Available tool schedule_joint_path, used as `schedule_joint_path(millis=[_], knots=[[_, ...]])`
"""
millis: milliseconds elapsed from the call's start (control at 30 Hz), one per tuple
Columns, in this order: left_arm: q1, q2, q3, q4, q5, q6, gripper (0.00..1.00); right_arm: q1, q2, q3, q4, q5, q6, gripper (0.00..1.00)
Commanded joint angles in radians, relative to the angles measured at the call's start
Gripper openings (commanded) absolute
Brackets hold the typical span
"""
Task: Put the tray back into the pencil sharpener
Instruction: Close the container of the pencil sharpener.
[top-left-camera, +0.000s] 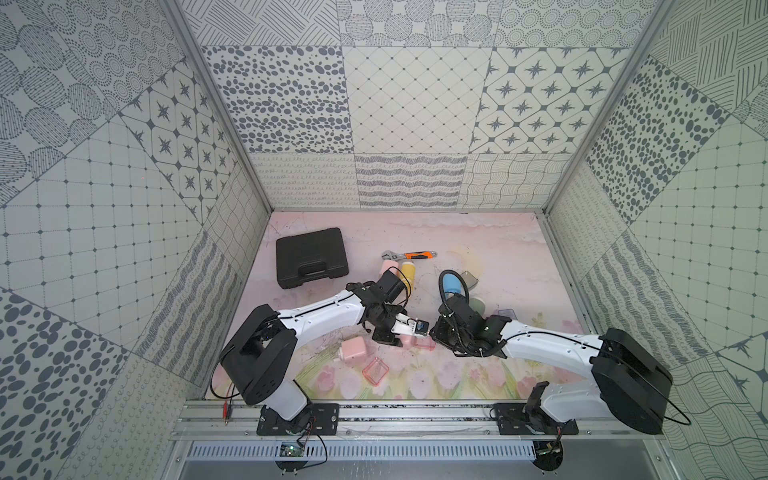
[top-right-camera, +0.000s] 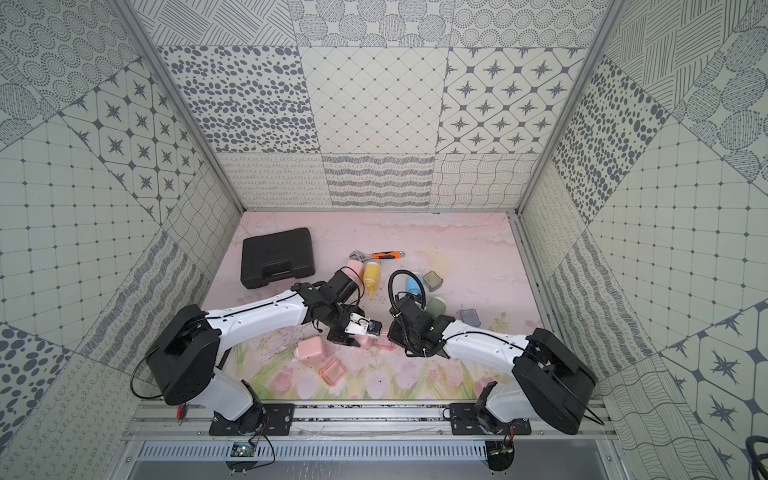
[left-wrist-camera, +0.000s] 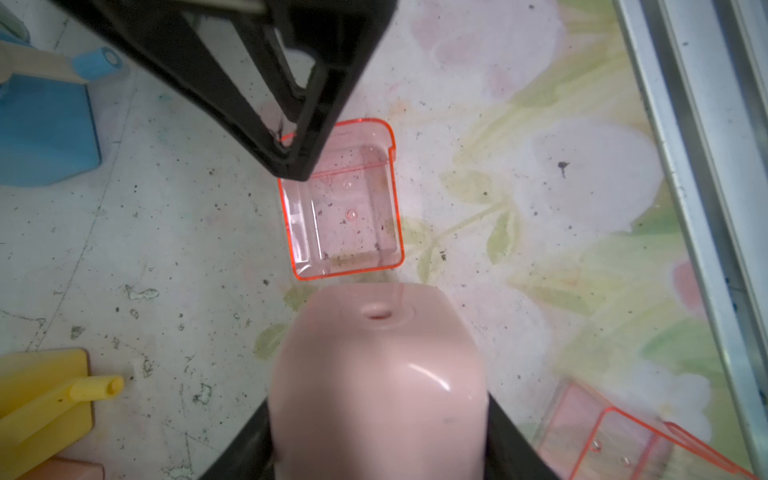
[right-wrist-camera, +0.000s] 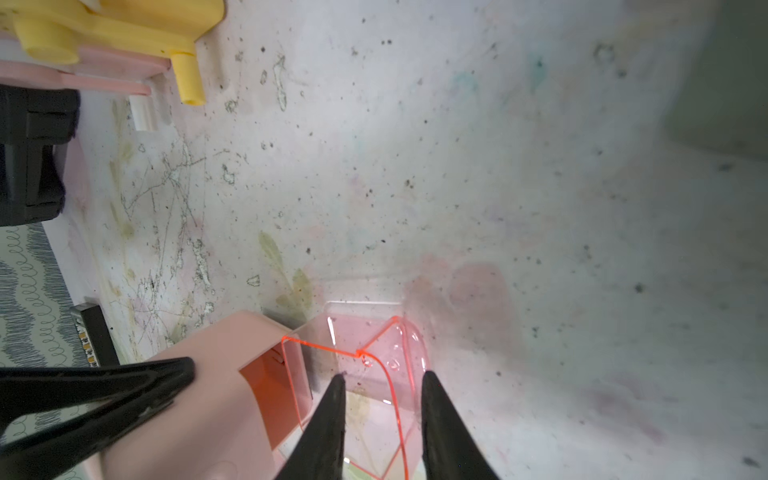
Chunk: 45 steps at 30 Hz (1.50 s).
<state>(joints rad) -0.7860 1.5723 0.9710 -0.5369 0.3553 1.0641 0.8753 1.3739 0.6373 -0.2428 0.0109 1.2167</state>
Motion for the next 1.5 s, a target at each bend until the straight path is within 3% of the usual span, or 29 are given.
schedule_joint_path(millis=[0, 433, 700, 867, 1100, 1333, 1467], knots=[[-0.024, 0.035, 0.033, -0.008, -0.064, 0.02, 0.41, -0.002, 0.023, -0.001, 0.069, -0.045, -0.014, 0.31], [-0.031, 0.066, 0.051, 0.025, -0.102, -0.033, 0.44, -0.006, 0.04, -0.031, 0.161, -0.087, -0.021, 0.24], [-0.031, 0.084, 0.072, 0.041, -0.166, -0.102, 0.44, -0.009, 0.038, -0.016, 0.106, -0.091, -0.061, 0.22], [-0.029, 0.078, 0.061, 0.065, -0.152, -0.12, 0.48, -0.016, 0.016, -0.001, 0.042, -0.079, -0.106, 0.21], [-0.029, 0.056, 0.031, 0.08, -0.155, -0.121, 0.6, -0.019, 0.039, 0.034, -0.007, -0.105, -0.179, 0.19], [-0.022, 0.018, 0.004, 0.112, -0.131, -0.098, 0.65, -0.019, 0.081, 0.07, -0.008, -0.133, -0.22, 0.17], [-0.019, 0.014, -0.005, 0.106, -0.114, -0.086, 0.61, -0.019, 0.11, 0.083, 0.018, -0.148, -0.23, 0.17]])
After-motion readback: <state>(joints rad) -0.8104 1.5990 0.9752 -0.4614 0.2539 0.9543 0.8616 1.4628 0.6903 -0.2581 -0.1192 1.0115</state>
